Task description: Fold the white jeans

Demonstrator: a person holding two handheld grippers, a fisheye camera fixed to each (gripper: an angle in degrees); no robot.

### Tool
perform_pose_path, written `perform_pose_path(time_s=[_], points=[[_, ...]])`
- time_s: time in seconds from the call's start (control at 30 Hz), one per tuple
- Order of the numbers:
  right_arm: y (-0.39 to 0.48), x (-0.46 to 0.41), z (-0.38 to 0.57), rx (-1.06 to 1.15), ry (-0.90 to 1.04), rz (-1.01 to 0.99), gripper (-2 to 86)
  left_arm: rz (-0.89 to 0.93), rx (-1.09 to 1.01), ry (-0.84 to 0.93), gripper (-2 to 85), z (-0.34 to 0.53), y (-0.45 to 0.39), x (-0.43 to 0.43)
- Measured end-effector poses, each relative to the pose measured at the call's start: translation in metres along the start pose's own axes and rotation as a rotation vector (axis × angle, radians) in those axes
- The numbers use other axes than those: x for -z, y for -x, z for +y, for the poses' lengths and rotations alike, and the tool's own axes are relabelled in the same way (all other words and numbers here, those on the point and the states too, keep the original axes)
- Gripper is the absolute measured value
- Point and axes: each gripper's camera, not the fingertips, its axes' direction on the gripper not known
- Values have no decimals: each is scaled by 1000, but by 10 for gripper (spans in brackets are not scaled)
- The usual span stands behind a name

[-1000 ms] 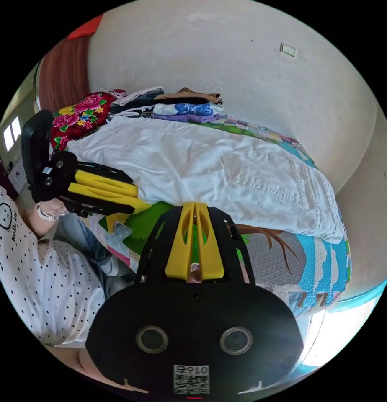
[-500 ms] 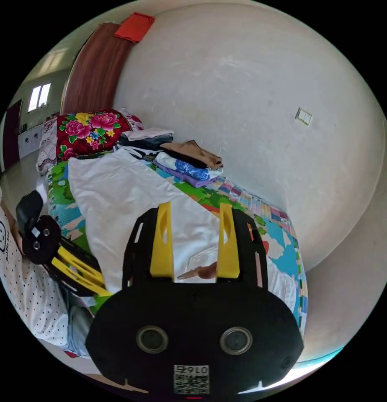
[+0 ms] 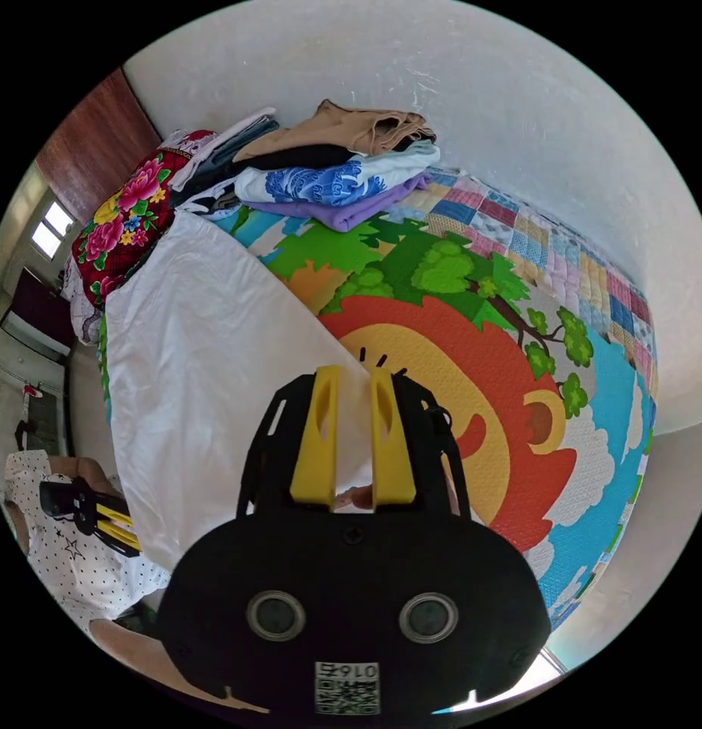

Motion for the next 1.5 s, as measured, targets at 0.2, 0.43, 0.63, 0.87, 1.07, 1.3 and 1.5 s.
perform_pose_path(time_s=[0.2,0.43,0.63,0.87,1.07,1.3,1.5], points=[[10,-36,3,86,-22,37,1,45,-122,-124,38,-12,8,47],[21,-56,7,130,-85,110,-5,60,-206,88,3,-60,26,0],[33,-77,-2,100,-124,247,-4,39,-182,149,-8,-69,32,-11],[20,-129,14,-27,-81,360,12,38,-219,135,-10,-82,32,4],[-14,-61,94,-62,-177,386,88,98,-286,39,-10,-116,19,15],[-89,-60,184,-131,32,328,102,45,-315,175,-10,-151,1,-38],[-131,-92,216,-165,51,254,16,47,-298,174,-10,-165,12,-46]])
